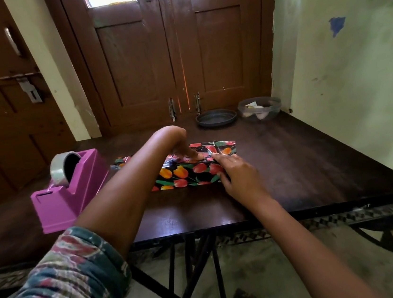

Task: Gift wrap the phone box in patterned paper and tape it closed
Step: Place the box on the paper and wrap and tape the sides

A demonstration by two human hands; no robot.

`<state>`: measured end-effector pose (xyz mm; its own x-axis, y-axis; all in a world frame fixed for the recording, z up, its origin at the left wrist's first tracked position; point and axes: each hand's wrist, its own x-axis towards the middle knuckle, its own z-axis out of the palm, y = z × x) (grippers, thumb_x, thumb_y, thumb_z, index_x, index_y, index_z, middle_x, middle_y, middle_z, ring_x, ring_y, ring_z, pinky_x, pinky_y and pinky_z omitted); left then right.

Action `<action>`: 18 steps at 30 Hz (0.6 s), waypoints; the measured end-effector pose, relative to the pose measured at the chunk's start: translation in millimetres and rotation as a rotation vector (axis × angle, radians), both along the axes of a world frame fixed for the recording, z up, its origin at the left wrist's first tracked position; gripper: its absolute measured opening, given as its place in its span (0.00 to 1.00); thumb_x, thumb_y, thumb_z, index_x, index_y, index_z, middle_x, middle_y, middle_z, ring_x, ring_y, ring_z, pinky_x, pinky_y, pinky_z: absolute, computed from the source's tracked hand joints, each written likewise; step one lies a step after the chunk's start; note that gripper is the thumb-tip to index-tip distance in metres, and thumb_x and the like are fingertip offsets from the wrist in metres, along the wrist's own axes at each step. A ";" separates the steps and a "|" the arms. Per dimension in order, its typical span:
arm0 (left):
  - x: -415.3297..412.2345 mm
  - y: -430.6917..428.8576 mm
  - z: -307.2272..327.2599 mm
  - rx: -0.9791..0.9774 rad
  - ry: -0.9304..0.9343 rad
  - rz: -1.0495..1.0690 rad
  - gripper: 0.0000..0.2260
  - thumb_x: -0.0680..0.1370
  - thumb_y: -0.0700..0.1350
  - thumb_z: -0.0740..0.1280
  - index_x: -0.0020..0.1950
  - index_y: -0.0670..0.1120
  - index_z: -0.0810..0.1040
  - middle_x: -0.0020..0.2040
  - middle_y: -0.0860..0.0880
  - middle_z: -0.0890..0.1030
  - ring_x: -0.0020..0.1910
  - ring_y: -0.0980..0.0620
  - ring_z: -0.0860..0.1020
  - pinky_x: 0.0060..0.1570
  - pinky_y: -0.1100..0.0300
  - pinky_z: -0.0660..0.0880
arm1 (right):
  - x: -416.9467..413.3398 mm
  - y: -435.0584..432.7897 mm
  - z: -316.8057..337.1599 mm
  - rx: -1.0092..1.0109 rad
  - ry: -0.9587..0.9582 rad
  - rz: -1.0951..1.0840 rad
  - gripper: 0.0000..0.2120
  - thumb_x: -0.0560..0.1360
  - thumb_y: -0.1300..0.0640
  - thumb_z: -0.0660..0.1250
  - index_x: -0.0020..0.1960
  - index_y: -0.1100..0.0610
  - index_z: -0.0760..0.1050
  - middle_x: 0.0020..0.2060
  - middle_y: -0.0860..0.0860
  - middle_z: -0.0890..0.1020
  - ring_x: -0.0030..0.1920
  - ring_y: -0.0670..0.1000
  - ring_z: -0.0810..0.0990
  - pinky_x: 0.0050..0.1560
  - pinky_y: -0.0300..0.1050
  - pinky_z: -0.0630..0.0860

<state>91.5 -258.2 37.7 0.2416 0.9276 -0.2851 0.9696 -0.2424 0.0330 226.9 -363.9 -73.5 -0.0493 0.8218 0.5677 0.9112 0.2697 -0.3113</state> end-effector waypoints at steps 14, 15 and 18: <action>-46.1 -19.3 2.6 -0.234 -0.585 0.081 0.10 0.77 0.47 0.66 0.55 0.46 0.71 0.42 0.49 0.74 0.35 0.56 0.70 0.33 0.66 0.72 | 0.4 -1.9 1.8 -0.049 -0.036 -0.021 0.23 0.77 0.60 0.61 0.71 0.52 0.65 0.67 0.51 0.73 0.66 0.52 0.70 0.60 0.45 0.70; -42.9 -19.9 -0.2 -0.196 -0.561 0.088 0.13 0.76 0.52 0.67 0.54 0.45 0.71 0.40 0.49 0.74 0.34 0.56 0.70 0.32 0.65 0.71 | 0.3 -1.8 1.8 -0.046 -0.037 -0.021 0.23 0.77 0.60 0.61 0.71 0.53 0.65 0.66 0.51 0.73 0.66 0.52 0.70 0.60 0.45 0.70; -28.8 -18.3 -11.0 0.005 -0.322 0.037 0.18 0.73 0.59 0.67 0.50 0.44 0.74 0.44 0.48 0.76 0.41 0.52 0.73 0.38 0.59 0.70 | -0.1 -2.1 1.4 -0.031 -0.033 -0.018 0.23 0.77 0.60 0.61 0.71 0.53 0.66 0.66 0.51 0.74 0.66 0.52 0.71 0.60 0.45 0.70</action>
<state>62.7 -276.5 26.8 0.2848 0.9387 -0.1945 0.9176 -0.2082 0.3385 226.9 -366.0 -72.1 -0.0532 0.8399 0.5401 0.9257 0.2443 -0.2887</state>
